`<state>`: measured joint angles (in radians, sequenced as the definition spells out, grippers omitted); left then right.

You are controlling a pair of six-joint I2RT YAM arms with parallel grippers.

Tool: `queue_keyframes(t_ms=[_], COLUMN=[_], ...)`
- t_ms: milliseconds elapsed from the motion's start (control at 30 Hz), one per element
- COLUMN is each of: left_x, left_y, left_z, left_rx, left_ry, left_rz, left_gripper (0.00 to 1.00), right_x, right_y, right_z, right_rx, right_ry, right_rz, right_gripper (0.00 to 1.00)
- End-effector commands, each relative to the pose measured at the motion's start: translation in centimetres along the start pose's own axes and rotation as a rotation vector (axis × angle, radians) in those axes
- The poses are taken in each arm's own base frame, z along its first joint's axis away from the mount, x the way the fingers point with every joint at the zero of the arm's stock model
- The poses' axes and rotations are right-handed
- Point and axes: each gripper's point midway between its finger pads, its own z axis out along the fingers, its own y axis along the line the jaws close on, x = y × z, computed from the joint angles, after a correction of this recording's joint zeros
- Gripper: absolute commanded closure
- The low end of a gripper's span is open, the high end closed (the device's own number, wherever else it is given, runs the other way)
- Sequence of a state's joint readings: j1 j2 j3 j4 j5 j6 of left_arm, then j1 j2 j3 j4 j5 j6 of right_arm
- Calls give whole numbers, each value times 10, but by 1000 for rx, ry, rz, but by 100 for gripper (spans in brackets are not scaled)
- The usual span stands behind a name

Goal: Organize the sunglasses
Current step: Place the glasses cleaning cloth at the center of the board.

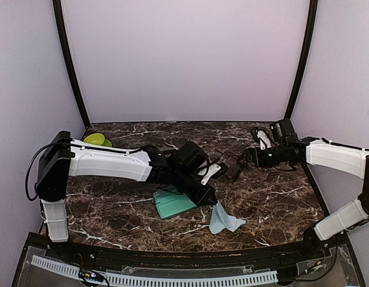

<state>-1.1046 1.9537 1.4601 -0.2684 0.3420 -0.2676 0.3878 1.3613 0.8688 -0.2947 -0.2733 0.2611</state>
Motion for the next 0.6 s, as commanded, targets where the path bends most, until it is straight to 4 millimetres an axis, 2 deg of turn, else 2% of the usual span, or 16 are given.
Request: queue_keyframes(t_ms=[0,100,233,367,567], left_x=[42,55,63,67,65], left_y=[17,25,32,36,37], left_z=[17,19,19,19,16], left_rx=[-27,-57,-83,-96,-101], left_ry=[99,134,141,124,81], left_rz=[-63,-63,-43,-31,-36], left_gripper=[100,100,100,100,100], right_x=[19,39,67,92,127], right_y=[7,13,27,42,65], right_z=[7,14,19,19,13], right_rx=[-76,-112,-148,-182,-225], right_ry=[25,67,136,205,289], right_rz=[27,44,35,10,-29], right_gripper=[12,17,25,43,60])
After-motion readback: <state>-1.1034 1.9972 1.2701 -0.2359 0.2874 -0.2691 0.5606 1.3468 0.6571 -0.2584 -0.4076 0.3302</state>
